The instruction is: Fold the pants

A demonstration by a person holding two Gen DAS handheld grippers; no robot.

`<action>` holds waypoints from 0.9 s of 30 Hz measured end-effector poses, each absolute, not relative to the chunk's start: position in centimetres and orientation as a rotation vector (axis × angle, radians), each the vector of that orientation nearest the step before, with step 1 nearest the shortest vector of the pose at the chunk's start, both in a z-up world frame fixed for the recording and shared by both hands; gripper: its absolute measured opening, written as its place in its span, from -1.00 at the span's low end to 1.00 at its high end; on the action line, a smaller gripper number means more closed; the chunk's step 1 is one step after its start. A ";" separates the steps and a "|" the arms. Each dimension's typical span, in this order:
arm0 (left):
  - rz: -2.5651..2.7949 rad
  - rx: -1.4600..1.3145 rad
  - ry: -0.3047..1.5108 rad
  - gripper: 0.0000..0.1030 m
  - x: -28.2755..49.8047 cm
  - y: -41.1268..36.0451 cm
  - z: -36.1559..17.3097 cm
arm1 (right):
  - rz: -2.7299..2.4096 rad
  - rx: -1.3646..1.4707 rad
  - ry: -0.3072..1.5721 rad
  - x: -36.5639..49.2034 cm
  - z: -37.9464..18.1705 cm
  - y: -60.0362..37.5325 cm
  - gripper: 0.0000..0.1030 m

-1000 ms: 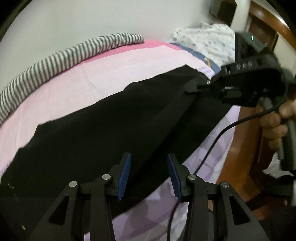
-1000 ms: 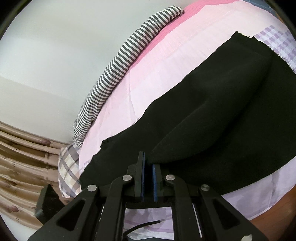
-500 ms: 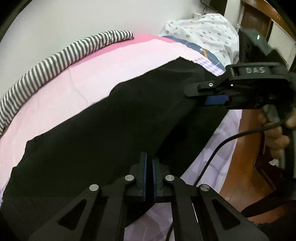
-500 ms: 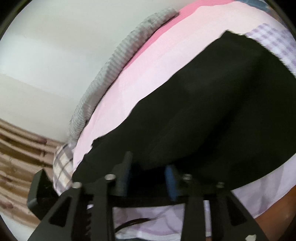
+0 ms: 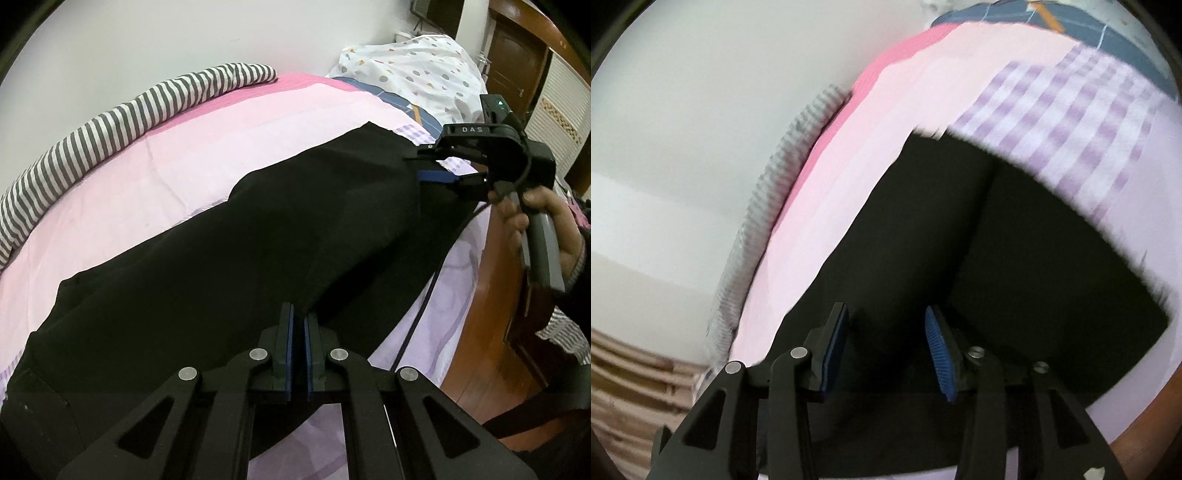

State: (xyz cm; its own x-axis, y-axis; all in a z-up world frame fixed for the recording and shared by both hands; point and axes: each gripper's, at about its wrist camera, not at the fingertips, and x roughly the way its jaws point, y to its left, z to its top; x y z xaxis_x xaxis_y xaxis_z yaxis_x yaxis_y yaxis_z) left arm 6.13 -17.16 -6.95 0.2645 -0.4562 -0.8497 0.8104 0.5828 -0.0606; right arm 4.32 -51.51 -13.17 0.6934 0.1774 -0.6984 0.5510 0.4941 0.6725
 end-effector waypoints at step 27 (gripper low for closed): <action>-0.839 0.323 1.105 -0.90 9.4 -15.6 -10.0 | -0.089 0.881 0.880 17.2 -9.2 -49.2 -0.50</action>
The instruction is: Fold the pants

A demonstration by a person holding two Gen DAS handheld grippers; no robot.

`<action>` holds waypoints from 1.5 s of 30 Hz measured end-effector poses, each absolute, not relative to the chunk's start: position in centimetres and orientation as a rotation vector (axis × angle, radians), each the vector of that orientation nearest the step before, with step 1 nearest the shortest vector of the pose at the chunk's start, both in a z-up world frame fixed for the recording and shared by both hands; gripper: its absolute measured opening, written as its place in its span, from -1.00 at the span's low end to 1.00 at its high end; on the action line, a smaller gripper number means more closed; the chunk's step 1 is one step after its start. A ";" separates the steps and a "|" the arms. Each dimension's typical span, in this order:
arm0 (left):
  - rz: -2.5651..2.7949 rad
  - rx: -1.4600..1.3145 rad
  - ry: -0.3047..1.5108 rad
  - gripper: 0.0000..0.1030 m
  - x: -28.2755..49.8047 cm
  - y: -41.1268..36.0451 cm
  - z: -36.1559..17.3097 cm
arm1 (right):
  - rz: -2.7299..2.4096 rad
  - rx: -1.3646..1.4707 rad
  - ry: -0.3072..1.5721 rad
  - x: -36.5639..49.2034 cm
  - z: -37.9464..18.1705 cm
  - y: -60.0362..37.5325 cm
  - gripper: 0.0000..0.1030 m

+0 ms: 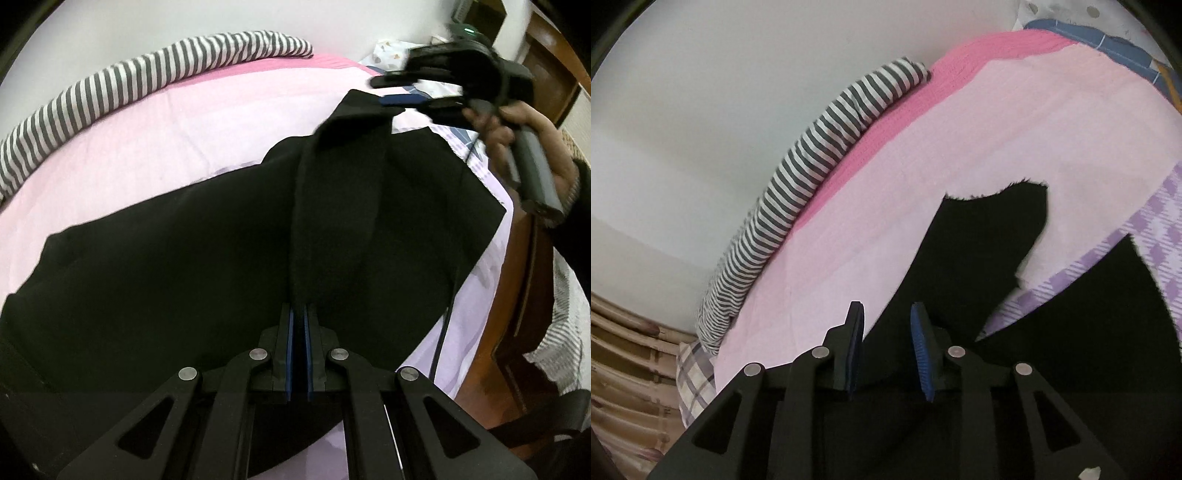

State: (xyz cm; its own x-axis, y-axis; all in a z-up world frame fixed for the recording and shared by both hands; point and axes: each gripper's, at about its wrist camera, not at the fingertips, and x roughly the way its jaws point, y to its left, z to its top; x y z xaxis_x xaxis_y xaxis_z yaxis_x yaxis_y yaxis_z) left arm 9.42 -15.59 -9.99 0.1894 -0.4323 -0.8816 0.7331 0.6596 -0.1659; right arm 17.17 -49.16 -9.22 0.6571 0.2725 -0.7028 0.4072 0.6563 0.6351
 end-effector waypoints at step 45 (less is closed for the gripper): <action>-0.892 0.403 1.031 -0.90 8.4 -16.8 -9.1 | -0.288 0.875 0.744 6.9 -4.7 -53.0 -0.91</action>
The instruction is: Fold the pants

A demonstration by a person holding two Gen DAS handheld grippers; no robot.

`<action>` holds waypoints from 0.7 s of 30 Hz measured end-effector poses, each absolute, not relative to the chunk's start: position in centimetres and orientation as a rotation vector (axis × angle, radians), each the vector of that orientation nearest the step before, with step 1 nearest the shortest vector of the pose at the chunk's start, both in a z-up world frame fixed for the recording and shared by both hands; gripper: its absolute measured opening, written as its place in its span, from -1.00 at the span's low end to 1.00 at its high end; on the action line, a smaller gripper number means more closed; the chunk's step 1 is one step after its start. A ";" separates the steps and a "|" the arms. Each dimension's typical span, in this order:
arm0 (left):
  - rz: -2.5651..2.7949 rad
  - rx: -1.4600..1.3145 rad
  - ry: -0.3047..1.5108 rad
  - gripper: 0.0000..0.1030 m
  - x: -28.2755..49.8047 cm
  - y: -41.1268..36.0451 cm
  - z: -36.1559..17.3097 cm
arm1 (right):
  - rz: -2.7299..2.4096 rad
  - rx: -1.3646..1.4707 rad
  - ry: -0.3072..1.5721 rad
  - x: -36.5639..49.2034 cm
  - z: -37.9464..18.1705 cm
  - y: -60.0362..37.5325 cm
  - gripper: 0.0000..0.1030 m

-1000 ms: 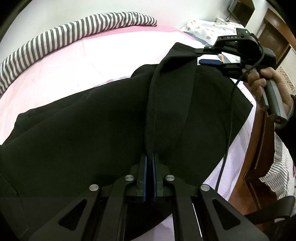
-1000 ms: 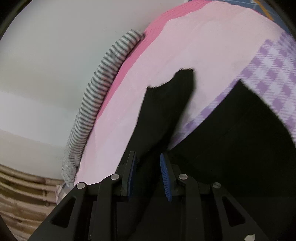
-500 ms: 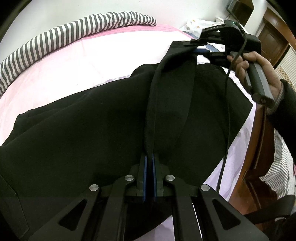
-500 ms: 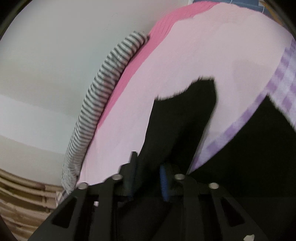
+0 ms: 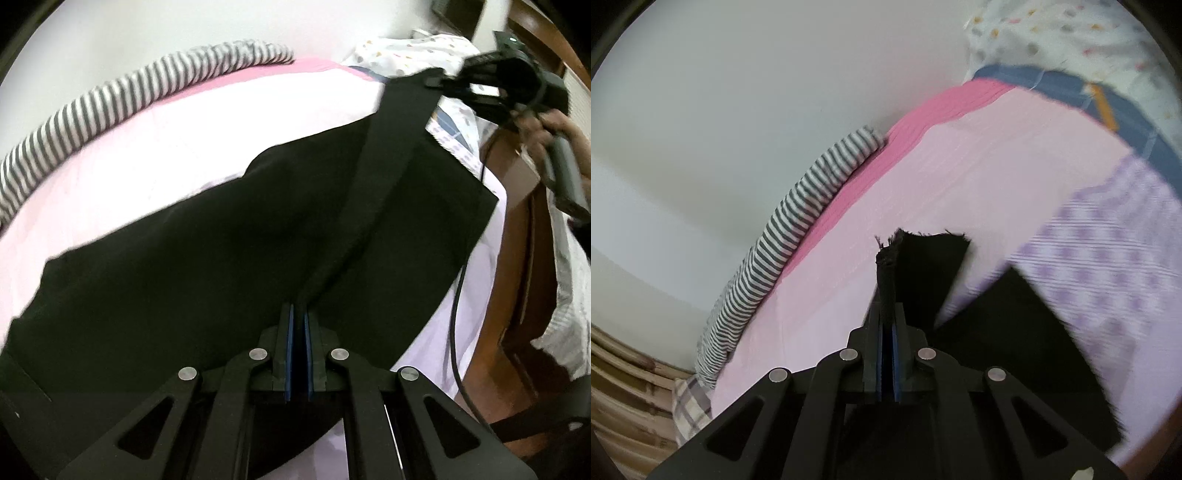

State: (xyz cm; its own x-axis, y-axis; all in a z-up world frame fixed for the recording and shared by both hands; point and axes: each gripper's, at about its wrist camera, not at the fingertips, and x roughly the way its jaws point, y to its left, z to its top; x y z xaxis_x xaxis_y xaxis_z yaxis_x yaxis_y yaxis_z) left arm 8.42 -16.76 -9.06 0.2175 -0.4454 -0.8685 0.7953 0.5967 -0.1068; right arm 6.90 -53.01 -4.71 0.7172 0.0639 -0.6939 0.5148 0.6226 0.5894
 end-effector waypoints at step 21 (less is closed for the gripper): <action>-0.991 0.629 0.960 -0.87 3.4 -18.4 -10.6 | -0.495 0.975 0.815 -4.3 -11.8 -53.4 -0.93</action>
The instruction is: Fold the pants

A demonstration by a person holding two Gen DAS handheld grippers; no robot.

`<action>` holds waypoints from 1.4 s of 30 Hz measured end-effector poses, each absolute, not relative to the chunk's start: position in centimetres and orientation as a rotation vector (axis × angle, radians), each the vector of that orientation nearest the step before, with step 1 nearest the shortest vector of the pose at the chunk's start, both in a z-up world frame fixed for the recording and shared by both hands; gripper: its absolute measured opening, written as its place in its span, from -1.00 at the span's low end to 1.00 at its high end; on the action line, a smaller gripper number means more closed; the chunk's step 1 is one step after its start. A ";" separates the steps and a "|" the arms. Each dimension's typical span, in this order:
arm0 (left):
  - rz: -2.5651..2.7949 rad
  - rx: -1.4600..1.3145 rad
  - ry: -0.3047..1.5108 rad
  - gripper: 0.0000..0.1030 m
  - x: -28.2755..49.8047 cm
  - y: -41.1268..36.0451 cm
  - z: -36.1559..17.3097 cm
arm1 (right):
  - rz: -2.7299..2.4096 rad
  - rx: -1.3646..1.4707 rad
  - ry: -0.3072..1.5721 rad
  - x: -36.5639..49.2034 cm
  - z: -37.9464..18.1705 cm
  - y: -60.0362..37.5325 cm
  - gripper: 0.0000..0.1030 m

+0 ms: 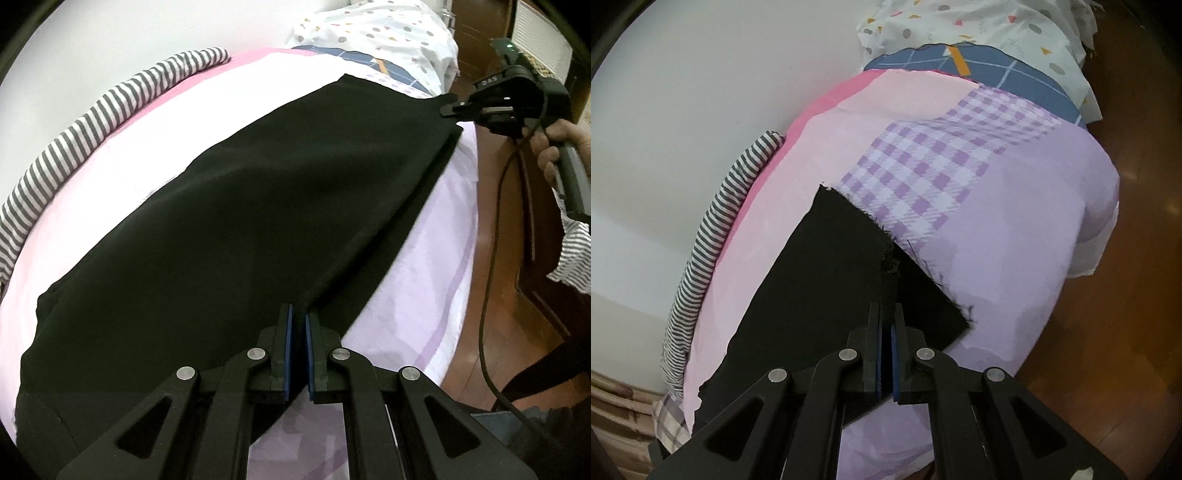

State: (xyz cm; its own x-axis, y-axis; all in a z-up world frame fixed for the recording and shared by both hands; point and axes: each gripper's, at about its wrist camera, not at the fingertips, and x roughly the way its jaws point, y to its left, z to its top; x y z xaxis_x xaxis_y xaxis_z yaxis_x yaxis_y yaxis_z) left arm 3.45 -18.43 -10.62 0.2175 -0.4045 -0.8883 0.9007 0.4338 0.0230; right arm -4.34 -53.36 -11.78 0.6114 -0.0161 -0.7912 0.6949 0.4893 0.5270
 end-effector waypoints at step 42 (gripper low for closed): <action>-0.595 0.157 1.045 -0.21 11.0 0.7 -11.3 | 0.582 0.217 1.288 30.7 -11.5 -13.4 -0.36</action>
State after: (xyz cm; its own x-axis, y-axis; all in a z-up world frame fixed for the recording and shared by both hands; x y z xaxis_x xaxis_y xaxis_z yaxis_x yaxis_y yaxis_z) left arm 11.00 0.66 -11.32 0.3613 -0.3869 -0.8484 0.5319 0.8328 -0.1533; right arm 30.70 -13.35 -11.55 0.1599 0.5204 -0.8388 -0.2856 0.8378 0.4653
